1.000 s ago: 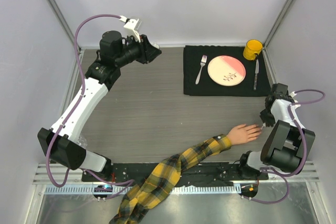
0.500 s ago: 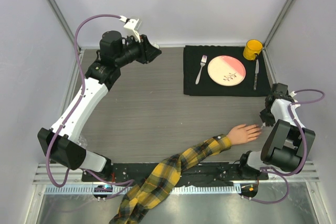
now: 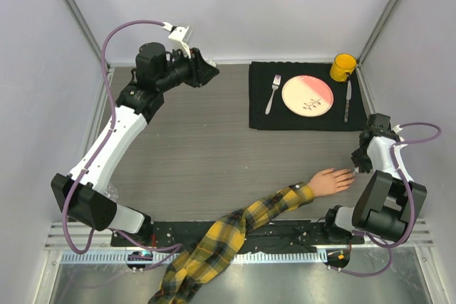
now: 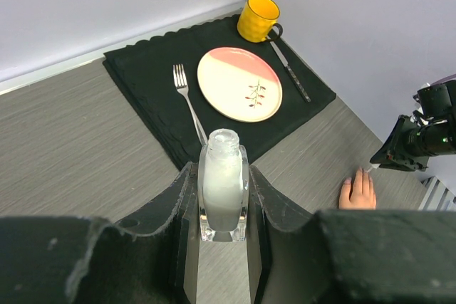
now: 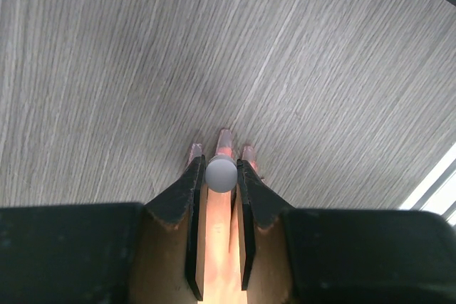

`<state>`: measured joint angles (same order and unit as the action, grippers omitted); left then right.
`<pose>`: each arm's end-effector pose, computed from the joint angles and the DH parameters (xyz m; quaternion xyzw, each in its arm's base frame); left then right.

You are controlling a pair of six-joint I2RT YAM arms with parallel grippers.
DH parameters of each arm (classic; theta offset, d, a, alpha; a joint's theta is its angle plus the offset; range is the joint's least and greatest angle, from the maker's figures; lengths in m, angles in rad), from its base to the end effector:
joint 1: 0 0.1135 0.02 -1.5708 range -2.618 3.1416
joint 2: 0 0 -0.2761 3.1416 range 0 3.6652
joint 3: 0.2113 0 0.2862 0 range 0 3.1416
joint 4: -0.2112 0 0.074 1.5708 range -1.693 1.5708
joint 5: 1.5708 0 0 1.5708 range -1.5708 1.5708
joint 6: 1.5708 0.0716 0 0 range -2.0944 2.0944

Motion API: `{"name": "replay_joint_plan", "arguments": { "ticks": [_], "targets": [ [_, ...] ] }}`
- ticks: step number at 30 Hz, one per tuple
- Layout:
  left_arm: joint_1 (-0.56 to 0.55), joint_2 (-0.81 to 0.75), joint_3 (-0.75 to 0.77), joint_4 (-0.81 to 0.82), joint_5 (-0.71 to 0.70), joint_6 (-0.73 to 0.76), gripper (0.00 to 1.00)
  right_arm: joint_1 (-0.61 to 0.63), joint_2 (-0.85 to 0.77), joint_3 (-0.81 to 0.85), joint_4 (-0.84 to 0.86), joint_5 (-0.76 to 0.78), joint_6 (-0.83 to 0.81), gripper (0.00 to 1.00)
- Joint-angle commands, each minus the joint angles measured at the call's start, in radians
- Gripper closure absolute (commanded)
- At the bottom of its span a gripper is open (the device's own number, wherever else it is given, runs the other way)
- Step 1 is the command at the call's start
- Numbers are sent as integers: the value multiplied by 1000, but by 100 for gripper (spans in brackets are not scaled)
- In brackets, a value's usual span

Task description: Paint the nails

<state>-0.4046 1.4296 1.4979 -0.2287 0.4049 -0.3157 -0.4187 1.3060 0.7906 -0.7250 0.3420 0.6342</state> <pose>0.3513 -0.1811 0.4435 0.1634 0.7394 -0.3671 0.5403 0.2339 -0.1304 0.1605 0.5126 0.8263 -0.1494 0.1792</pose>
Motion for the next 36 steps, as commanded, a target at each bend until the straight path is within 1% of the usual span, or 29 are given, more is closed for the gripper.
{"name": "replay_joint_plan", "arguments": {
  "ticks": [1, 21, 30, 36],
  "targets": [
    [-2, -47, 1, 43, 14, -13, 100, 1, -19, -5, -4, 22, 15, 100],
    [-3, -23, 42, 15, 14, 13, 100, -42, 78, 22, 90, 49, -19, 100],
    [-3, -26, 33, 20, 12, 12, 100, -42, 56, 32, 67, 32, -28, 100],
    [-2, -31, 19, 32, 18, 0, 100, -19, 24, 12, 44, 6, -10, 100]
  ]
}}
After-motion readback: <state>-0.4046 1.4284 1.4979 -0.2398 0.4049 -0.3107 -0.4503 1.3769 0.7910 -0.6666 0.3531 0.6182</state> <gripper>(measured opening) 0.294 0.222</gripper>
